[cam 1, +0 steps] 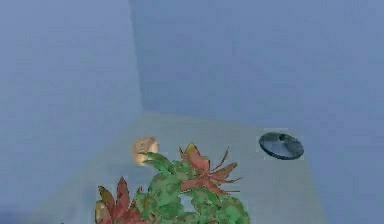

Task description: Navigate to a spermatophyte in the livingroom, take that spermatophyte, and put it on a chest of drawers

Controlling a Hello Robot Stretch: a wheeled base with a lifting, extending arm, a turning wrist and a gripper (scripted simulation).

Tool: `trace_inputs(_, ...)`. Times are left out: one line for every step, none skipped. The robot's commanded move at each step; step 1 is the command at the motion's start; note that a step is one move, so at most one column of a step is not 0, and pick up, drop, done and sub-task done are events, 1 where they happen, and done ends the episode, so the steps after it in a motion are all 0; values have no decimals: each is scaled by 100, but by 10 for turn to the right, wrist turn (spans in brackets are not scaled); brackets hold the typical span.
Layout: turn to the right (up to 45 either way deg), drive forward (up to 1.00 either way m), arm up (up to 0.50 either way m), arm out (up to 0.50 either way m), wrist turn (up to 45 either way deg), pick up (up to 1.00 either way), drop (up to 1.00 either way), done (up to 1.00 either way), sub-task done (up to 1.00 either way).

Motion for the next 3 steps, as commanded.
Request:
trace_inputs(-450, 0, 0, 0, 0, 0, 0, 0, 0)
trace_inputs(-180, 0, 0, 0, 0, 0, 0, 0, 0)
trace_inputs(0, 0, 0, 32, 0, 0, 0, 0, 0)
